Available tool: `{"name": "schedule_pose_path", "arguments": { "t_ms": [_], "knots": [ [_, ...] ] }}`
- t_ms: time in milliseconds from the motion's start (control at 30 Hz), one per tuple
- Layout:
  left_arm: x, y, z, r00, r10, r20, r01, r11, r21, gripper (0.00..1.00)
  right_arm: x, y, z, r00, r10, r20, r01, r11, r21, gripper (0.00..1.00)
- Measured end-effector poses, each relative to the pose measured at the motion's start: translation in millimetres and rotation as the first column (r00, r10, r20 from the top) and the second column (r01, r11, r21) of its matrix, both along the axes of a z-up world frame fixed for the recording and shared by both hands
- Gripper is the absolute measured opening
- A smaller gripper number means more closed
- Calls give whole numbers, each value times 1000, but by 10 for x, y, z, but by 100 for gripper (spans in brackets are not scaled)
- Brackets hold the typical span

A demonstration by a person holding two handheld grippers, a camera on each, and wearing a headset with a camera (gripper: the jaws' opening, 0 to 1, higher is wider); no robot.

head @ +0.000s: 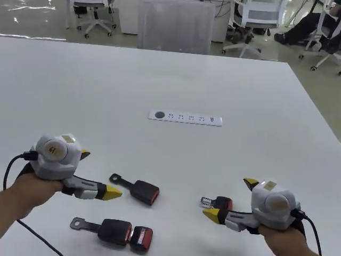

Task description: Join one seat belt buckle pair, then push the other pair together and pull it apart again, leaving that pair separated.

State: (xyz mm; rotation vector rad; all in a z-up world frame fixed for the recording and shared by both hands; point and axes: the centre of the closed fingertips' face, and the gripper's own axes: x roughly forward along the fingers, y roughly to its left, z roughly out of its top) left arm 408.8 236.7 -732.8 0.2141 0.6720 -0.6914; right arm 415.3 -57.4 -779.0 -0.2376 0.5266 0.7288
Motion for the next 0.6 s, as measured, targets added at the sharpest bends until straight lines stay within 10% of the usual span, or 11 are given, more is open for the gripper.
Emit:
{"name": "schedule_pose_path", "arguments": {
  "t_ms": [233, 600],
  "knots": [
    [-314, 74, 173, 995, -66, 73, 70, 996, -61, 100, -206, 218, 138, 999, 26, 26, -26, 1000, -14, 99],
    [-733, 196, 204, 982, -173, 80, 178, 982, -68, 100, -580, 416, 289, 998, 24, 64, -22, 999, -36, 100]
  ]
}}
